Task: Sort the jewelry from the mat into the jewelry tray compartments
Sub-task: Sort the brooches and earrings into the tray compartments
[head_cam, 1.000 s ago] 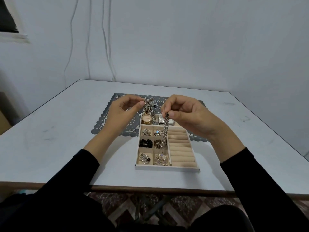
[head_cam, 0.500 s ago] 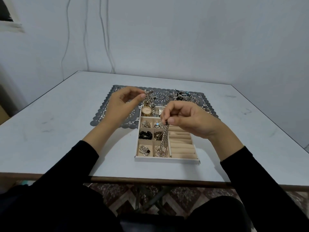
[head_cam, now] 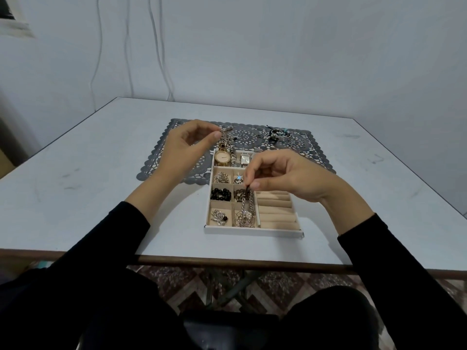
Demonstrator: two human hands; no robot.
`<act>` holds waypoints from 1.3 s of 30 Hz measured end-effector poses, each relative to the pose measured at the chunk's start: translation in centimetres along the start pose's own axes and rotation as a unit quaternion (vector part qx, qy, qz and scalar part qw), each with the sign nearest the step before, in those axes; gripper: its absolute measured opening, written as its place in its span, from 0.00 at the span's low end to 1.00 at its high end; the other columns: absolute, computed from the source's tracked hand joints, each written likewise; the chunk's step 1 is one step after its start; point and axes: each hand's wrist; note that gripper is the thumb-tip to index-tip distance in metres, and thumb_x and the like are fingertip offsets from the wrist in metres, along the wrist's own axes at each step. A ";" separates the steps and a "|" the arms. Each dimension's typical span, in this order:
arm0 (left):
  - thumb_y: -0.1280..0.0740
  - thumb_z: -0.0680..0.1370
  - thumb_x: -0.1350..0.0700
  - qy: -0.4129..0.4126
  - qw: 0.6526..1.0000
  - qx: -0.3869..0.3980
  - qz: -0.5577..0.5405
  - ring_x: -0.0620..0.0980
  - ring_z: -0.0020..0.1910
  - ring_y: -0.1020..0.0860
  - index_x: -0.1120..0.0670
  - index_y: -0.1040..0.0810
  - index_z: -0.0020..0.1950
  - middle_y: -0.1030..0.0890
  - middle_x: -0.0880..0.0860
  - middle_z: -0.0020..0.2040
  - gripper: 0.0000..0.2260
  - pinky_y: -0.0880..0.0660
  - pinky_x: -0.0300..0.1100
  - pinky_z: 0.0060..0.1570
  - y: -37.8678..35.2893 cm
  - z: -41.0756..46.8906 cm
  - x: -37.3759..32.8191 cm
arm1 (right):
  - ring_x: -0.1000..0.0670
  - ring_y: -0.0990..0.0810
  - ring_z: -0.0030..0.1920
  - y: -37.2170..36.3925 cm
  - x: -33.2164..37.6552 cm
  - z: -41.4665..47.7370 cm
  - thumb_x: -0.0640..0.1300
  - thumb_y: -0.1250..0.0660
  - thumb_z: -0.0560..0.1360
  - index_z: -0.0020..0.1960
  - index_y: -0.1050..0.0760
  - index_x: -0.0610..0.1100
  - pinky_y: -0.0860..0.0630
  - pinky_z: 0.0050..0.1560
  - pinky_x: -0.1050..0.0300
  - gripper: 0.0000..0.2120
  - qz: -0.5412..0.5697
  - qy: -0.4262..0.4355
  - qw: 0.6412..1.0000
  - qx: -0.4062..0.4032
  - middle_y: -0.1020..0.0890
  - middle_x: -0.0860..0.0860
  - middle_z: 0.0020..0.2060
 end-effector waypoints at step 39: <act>0.27 0.75 0.59 0.008 1.000 0.011 0.009 0.47 0.47 0.19 0.53 0.18 0.50 0.16 0.50 0.45 0.05 0.22 0.38 0.51 0.1 -0.1 0.2 | 0.50 0.18 0.53 -0.6 -1.1 -1.3 0.36 0.31 0.74 0.51 0.17 0.44 0.23 0.59 0.46 0.09 -0.181 -0.085 0.980 0.016 0.15 0.52 0.49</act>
Point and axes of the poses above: each hand's wrist, its own z-axis towards the middle knuckle, its own y-axis out of the back of the hand, x = y × z
